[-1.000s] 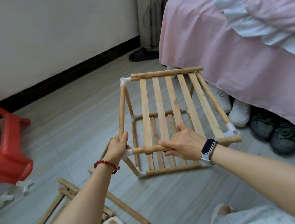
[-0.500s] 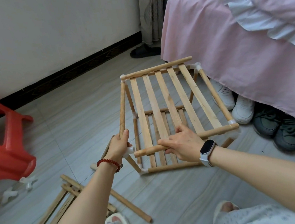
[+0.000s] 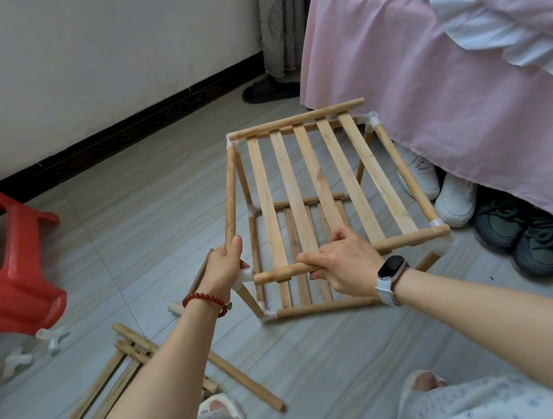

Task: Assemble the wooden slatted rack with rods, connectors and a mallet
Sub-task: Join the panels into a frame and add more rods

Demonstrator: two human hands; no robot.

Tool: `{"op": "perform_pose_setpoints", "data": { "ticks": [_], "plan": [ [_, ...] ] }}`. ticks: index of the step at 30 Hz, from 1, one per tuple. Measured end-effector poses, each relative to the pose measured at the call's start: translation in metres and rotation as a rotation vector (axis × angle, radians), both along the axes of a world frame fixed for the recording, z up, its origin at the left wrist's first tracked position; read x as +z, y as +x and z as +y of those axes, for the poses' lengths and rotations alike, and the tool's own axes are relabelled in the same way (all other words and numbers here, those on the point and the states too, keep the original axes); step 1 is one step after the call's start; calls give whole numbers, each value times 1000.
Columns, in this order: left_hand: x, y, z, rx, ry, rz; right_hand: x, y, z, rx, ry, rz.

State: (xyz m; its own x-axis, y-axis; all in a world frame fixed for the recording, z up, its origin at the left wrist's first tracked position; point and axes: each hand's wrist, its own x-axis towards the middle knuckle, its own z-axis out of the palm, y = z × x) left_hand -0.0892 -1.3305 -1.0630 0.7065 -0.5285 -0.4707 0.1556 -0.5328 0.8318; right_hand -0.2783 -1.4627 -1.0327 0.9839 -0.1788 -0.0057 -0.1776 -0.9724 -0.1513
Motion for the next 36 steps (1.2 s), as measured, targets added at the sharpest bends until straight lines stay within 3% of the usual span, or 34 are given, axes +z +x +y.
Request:
{"op": "perform_pose_setpoints", "data": {
  "ticks": [36],
  "plan": [
    [5,-10,-5,108,55,-54,-4,3,17,-88,-19,-28]
  ]
}}
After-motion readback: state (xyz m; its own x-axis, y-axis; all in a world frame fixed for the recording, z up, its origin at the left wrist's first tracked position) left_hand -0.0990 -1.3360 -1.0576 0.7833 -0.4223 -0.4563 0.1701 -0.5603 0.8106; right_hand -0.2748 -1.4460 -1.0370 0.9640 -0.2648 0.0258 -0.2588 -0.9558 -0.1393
